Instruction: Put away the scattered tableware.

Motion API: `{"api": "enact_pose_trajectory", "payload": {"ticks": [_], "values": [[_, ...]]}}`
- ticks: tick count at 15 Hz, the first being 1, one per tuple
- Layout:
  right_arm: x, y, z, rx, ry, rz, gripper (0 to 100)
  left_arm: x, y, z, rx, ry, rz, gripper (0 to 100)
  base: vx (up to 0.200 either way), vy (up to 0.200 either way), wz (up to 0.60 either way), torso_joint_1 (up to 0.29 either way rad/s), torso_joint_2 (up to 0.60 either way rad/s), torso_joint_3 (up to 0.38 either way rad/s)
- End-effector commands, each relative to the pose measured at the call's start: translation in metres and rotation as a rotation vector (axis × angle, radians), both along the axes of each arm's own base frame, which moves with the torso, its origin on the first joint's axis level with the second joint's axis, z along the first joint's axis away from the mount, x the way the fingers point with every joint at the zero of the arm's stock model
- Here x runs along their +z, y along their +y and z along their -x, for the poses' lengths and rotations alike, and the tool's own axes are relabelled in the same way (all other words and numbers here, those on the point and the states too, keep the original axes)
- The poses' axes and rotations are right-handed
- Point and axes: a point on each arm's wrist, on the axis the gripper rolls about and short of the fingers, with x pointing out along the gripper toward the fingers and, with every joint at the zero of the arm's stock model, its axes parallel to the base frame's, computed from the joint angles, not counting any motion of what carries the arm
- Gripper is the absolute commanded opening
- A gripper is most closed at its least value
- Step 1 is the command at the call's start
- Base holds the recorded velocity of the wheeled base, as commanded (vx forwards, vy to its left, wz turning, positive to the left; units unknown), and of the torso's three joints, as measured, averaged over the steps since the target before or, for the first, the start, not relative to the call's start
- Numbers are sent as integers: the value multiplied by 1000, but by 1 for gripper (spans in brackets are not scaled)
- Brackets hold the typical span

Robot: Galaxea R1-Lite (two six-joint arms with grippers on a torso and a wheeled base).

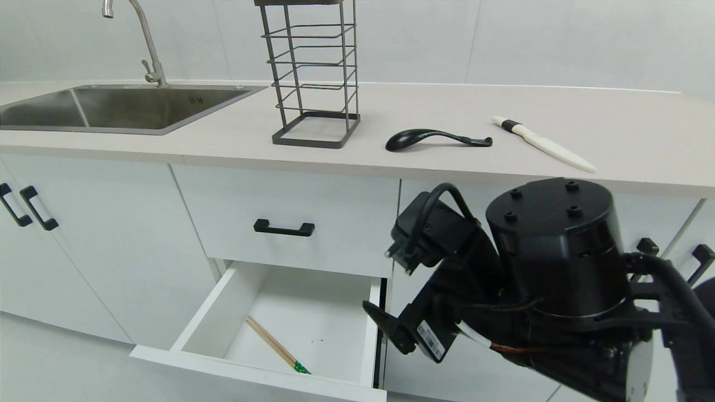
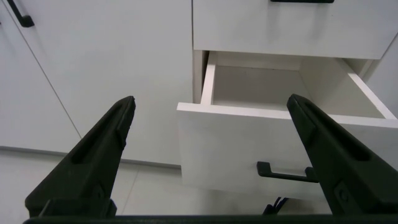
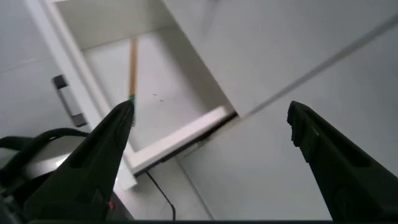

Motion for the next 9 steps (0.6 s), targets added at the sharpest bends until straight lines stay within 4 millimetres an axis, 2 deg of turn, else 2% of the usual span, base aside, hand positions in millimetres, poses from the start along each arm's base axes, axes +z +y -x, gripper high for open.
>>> {"api": "enact_pose_trajectory", "payload": {"ticks": [1,4,6,9], "values": [[1,-9,3,-20,-1,-15,100,0,0,0,0,0,0,100,0,0,0,0,0,0],[-4,-17,7,-30,-57,-115,100,0,0,0,0,0,0,100,0,0,0,0,0,0],[-4,-21,9,-32,-65,-120,100,0,0,0,0,0,0,100,0,0,0,0,0,0],[-2,-21,10,-32,-70,-123,100,0,0,0,0,2,0,100,0,0,0,131,-116,-27]]}}
